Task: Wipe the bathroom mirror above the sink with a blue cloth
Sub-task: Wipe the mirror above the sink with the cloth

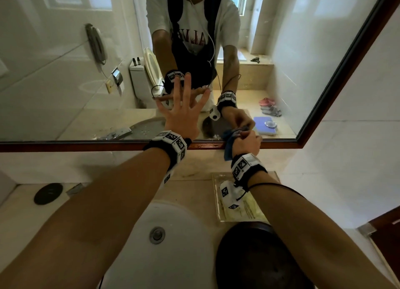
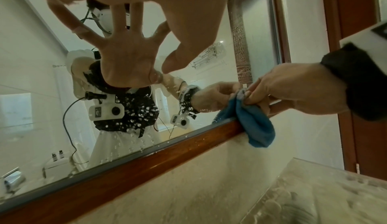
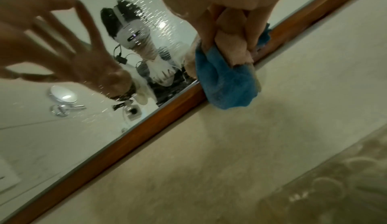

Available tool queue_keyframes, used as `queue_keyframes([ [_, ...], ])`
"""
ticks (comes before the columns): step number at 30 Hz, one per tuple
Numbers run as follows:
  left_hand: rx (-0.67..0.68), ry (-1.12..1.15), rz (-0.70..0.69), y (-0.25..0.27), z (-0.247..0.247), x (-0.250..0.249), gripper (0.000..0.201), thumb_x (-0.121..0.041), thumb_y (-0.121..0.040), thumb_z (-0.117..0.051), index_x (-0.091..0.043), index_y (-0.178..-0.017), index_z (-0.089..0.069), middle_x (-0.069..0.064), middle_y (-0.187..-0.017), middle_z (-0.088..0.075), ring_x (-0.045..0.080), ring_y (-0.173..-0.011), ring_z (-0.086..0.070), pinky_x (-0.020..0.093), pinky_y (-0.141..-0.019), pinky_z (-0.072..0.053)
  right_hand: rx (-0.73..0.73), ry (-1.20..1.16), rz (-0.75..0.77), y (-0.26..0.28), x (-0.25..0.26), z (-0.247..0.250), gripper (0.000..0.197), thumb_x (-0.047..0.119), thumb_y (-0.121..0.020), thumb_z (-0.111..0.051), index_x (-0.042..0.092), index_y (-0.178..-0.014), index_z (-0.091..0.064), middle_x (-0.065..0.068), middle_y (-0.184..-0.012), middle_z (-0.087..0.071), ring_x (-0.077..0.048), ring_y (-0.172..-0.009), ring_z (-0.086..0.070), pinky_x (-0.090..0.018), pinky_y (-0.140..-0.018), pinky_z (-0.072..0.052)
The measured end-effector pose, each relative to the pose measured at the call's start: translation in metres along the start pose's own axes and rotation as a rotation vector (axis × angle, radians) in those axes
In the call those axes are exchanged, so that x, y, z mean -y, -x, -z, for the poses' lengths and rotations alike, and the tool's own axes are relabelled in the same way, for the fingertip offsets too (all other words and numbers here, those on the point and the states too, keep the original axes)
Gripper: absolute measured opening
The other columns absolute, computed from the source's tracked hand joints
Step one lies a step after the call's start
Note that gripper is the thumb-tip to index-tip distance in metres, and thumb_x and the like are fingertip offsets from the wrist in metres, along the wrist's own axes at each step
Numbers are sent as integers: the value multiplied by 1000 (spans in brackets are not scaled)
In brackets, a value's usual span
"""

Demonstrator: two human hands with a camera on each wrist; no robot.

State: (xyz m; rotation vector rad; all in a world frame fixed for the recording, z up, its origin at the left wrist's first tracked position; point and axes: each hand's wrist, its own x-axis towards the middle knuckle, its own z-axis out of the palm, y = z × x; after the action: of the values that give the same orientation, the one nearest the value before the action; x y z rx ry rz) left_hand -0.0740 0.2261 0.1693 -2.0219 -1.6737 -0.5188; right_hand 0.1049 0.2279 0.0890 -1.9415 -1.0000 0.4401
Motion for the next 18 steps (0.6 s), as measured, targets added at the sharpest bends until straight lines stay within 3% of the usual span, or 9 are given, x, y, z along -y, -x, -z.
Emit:
queue_keyframes([
  [2,-5,-7,-1,1,-1,1,107,-27,-69,-66,-44,-149,3,16,-160,7,40,-145,6,80,-93,-15,63,22,55,18,11,-18,14,14,-89,-50,8,-98,-59,-16,-120,-45,-35,-102,-55,-35,-94,-42],
  [6,9,47,-16,1,-3,1,95,-43,-71,-51,-42,-150,2,17,-159,6,41,-145,7,81,-91,-18,142,27,117,44,30,-43,8,18,-90,-54,11,-92,-56,-12,-115,-45,-31,-97,-54,-33,-91,-44],
  [10,25,32,6,0,-6,0,112,-41,-68,-71,-42,-150,4,17,-159,7,41,-144,7,82,-92,-17,137,-8,84,30,23,-33,11,19,-89,-57,11,-93,-61,-13,-114,-51,-31,-98,-55,-30,-89,-43],
  [14,15,44,2,0,-5,-3,111,-28,-71,-73,-42,-150,4,16,-159,12,41,-144,11,82,-92,-17,-25,-99,-30,-5,4,7,15,14,-83,-56,10,-93,-65,-19,-112,-60,-35,-99,-59,-33,-91,-46],
  [18,6,60,-5,0,-8,-3,110,-28,-71,-73,-41,-150,1,17,-159,12,42,-144,11,83,-92,-16,-198,-172,-104,-41,-16,58,16,12,-81,-51,13,-95,-58,-17,-116,-54,-34,-103,-56,-39,-100,-45],
])
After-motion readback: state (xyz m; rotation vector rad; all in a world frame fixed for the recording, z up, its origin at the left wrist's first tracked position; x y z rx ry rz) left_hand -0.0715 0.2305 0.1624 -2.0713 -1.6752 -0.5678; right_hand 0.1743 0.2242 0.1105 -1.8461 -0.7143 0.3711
